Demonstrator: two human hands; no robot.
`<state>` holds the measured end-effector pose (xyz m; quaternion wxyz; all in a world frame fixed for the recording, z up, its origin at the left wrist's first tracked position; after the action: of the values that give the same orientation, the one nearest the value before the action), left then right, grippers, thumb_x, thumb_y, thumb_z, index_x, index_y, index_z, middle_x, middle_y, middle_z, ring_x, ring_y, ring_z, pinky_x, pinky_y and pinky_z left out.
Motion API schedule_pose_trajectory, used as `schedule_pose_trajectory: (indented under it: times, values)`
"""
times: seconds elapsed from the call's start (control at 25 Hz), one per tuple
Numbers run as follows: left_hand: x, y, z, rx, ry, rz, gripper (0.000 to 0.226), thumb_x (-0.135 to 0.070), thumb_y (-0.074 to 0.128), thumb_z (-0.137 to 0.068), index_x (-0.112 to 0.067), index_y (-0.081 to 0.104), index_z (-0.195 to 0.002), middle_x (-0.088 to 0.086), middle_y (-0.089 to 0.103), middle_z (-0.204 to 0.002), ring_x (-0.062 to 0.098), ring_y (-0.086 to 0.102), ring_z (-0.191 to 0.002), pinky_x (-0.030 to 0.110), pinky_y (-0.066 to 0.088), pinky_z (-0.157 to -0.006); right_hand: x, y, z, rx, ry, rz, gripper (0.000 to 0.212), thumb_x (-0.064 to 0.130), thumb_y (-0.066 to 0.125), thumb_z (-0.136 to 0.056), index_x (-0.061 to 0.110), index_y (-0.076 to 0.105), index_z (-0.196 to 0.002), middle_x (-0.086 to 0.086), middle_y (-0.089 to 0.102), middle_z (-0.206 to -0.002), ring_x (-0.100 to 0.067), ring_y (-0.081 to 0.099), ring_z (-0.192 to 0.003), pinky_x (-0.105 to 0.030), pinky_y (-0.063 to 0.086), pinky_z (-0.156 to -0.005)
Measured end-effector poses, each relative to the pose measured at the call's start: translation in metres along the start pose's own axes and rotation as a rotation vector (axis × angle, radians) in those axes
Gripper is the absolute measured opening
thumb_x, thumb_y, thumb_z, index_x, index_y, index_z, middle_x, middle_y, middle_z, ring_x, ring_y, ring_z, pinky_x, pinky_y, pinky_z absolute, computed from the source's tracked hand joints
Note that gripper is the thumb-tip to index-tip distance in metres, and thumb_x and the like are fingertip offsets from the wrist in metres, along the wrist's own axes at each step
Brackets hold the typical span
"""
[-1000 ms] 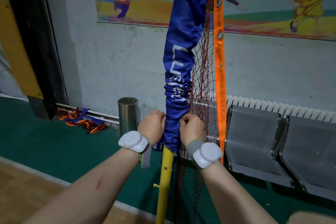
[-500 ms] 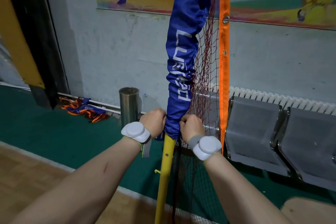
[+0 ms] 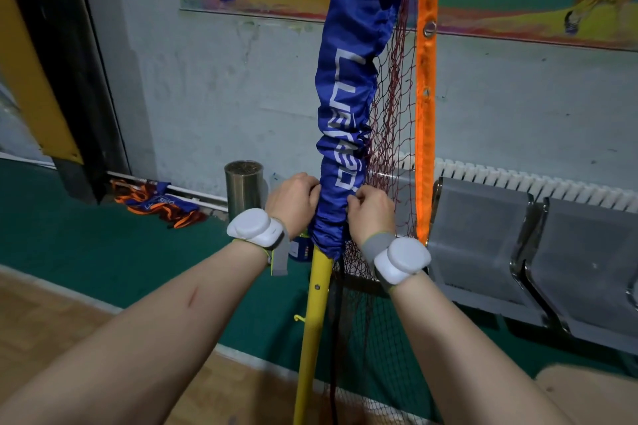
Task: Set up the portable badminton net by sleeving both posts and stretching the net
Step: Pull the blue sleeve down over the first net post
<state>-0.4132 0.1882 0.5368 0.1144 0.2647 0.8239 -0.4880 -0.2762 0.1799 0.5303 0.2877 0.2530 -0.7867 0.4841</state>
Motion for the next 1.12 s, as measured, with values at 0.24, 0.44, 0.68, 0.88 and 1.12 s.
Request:
schedule_pose_trajectory:
  times: [0.24, 0.44, 0.68, 0.88, 1.12]
  values:
    - [0.007, 0.015, 0.013, 0.151, 0.011, -0.152, 0.028, -0.022, 0.039, -0.096, -0.005, 0.061, -0.102, 0.017, 0.06, -0.111, 0.036, 0.057, -0.102, 0.04, 0.045, -0.08, -0.014, 0.016, 0.01, 0.098, 0.041, 0.112, 0.018, 0.013, 0.05, -0.092, 0.002, 0.062, -0.085, -0.018, 0.065, -0.091, -0.025, 0.05, -0.074, -0.029, 0.038, -0.064]
    - [0.011, 0.022, 0.015, 0.222, 0.048, -0.233, 0.03, -0.022, 0.037, -0.096, -0.004, 0.06, -0.1, 0.017, 0.059, -0.111, 0.034, 0.058, -0.1, 0.039, 0.045, -0.079, -0.019, 0.019, 0.013, 0.147, 0.024, 0.162, 0.019, 0.015, 0.049, -0.092, 0.003, 0.063, -0.087, -0.017, 0.065, -0.09, -0.026, 0.052, -0.074, -0.03, 0.038, -0.063]
    - [0.009, 0.006, 0.007, 0.087, 0.02, -0.216, 0.033, -0.025, 0.037, -0.095, -0.01, 0.053, -0.12, 0.011, 0.052, -0.119, 0.035, 0.06, -0.097, 0.041, 0.047, -0.076, -0.02, 0.003, 0.013, 0.093, 0.011, 0.063, 0.025, 0.02, 0.048, -0.089, 0.004, 0.063, -0.102, -0.016, 0.068, -0.093, -0.031, 0.063, -0.086, -0.034, 0.05, -0.071]
    - [-0.007, -0.008, -0.003, -0.035, 0.118, -0.132, 0.031, -0.029, 0.037, -0.096, -0.008, 0.057, -0.105, 0.011, 0.053, -0.103, 0.034, 0.059, -0.086, 0.039, 0.043, -0.068, -0.005, -0.013, 0.001, -0.089, -0.051, -0.054, 0.029, 0.02, 0.045, -0.093, 0.005, 0.058, -0.114, -0.016, 0.068, -0.096, -0.031, 0.062, -0.088, -0.032, 0.046, -0.072]
    - [-0.007, -0.008, -0.003, -0.019, 0.111, -0.139, 0.031, -0.025, 0.037, -0.097, -0.005, 0.061, -0.099, 0.015, 0.057, -0.099, 0.035, 0.059, -0.087, 0.037, 0.042, -0.07, -0.002, -0.008, -0.006, -0.073, -0.069, -0.058, 0.019, 0.019, 0.051, -0.092, 0.005, 0.063, -0.087, -0.014, 0.067, -0.081, -0.025, 0.058, -0.072, -0.028, 0.043, -0.064]
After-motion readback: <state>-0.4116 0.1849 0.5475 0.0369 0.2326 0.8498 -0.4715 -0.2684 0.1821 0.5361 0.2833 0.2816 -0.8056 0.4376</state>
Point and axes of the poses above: each hand's wrist, its own z-axis away from the middle knuckle, its own y-axis out of the palm, x = y × z, the point moved 4 cm from there along -z, towards the middle knuckle
